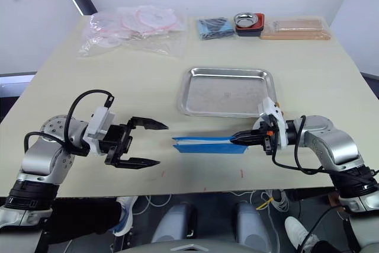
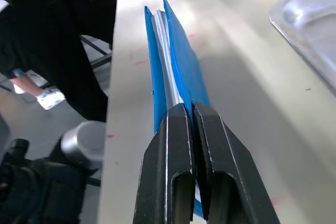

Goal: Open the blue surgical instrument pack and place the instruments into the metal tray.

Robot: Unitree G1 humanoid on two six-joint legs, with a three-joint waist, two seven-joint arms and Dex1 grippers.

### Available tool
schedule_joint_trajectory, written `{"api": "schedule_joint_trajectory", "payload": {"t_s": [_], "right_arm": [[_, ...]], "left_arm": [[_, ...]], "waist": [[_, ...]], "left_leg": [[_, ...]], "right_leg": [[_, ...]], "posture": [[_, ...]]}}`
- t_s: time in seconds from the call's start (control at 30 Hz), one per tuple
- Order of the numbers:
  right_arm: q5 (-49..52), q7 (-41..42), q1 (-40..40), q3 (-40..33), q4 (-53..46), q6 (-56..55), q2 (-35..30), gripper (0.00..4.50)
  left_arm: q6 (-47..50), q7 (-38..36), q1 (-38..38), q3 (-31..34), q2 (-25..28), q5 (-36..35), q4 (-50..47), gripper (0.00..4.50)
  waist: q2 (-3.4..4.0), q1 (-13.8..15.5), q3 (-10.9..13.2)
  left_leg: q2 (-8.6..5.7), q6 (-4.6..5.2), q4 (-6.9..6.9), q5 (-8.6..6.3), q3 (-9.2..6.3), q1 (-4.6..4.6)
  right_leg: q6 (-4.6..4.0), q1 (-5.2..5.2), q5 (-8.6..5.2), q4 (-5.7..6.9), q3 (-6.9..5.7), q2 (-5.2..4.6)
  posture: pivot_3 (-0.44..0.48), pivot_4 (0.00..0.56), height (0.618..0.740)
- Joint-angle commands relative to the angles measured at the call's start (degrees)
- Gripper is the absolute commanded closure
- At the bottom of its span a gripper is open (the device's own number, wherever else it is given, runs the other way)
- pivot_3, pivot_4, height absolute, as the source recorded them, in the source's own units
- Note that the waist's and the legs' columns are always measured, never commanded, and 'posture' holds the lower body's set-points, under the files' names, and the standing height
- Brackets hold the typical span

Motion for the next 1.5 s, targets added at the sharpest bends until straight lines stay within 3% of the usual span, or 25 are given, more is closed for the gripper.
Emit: {"api": "schedule_joint_trajectory", "payload": {"t_s": [0.03, 0.37, 0.57, 0.67, 0.73, 1.37, 1.43, 1.5], "right_arm": [[-1.2, 0.9, -0.9, -1.2, 0.6, -2.5, 0.9, 4.41], [-4.4, -0.1, -0.4, -1.6, 2.2, -6.2, 3.8, 4.41], [-4.7, -0.4, -0.8, -2.1, 2.2, -5.6, 4.5, 4.41], [-4.9, -0.4, -1.1, -2.4, 2.7, -5.6, 4.7, 4.50], [-5.1, -0.4, -1.2, -2.3, 2.9, -5.7, 4.8, 4.50], [-6.8, 0.5, -2.0, -1.9, 3.7, -6.2, 6.0, 4.50], [-7.1, 0.5, -1.9, -2.0, 3.9, -6.4, 6.0, 4.50], [-7.2, 0.6, -1.9, -2.0, 4.1, -6.7, 6.1, 4.50]], "left_arm": [[0.9, 0.4, -1.3, -0.9, -1.9, 0.0, 2.1, 0.00], [-4.3, 1.0, -6.1, -3.6, -8.8, 5.4, 13.3, 0.00], [-4.9, 0.2, -7.5, -3.4, -12.1, 4.9, 15.8, 0.00], [-4.6, 0.8, -7.4, -3.1, -13.7, 4.6, 16.3, 0.74], [-3.1, 1.6, -7.4, -2.6, -15.0, 3.4, 16.0, 1.65], [-3.1, 0.5, -6.4, -2.9, -14.3, 4.8, 16.1, 1.65], [-3.4, 0.0, -6.5, -3.1, -14.0, 5.2, 16.5, 2.07], [-3.8, -0.3, -6.6, -3.4, -13.9, 5.4, 17.1, 2.94]], "waist": [[0.00, 0.0, 0.0], [-0.02, -0.1, 0.0], [-0.01, -0.3, 0.0], [-0.01, -0.2, 0.0], [-0.01, -0.2, 0.0], [-0.01, -0.3, 0.0], [-0.01, -0.3, 0.0], [-0.01, -0.3, 0.0]], "left_leg": [[0.00, 0.00, 0.00, 0.00, 0.00, 0.00], [-0.01, 0.00, 0.02, 0.00, -0.06, 0.01], [-0.01, 0.00, 0.02, 0.00, -0.13, 0.01], [-0.01, 0.00, 0.02, 0.00, -0.14, 0.01], [-0.01, 0.00, 0.02, 0.00, -0.15, 0.01], [-0.01, 0.00, 0.02, 0.00, -0.20, 0.01], [-0.01, 0.00, 0.02, 0.00, -0.20, 0.01], [-0.01, 0.00, 0.02, 0.00, -0.20, 0.01]], "right_leg": [[0.00, 0.00, 0.00, 0.01, 0.00, 0.00], [0.00, 0.01, 0.00, 0.07, -0.04, 0.01], [-0.01, -0.01, 0.00, 0.14, -0.04, 0.05], [-0.01, -0.01, 0.00, 0.15, -0.04, 0.06], [-0.01, -0.01, 0.00, 0.16, -0.05, 0.05], [-0.02, -0.01, -0.01, 0.17, -0.07, 0.07], [-0.02, -0.01, -0.01, 0.17, -0.07, 0.07], [-0.02, -0.01, -0.01, 0.16, -0.07, 0.07]], "posture": [[0.000, 0.150, 0.740], [0.000, 0.150, 0.740], [0.000, 0.150, 0.740], [0.000, 0.150, 0.740], [0.000, 0.150, 0.740], [0.000, 0.150, 0.740], [0.000, 0.150, 0.740], [0.000, 0.150, 0.740]]}}
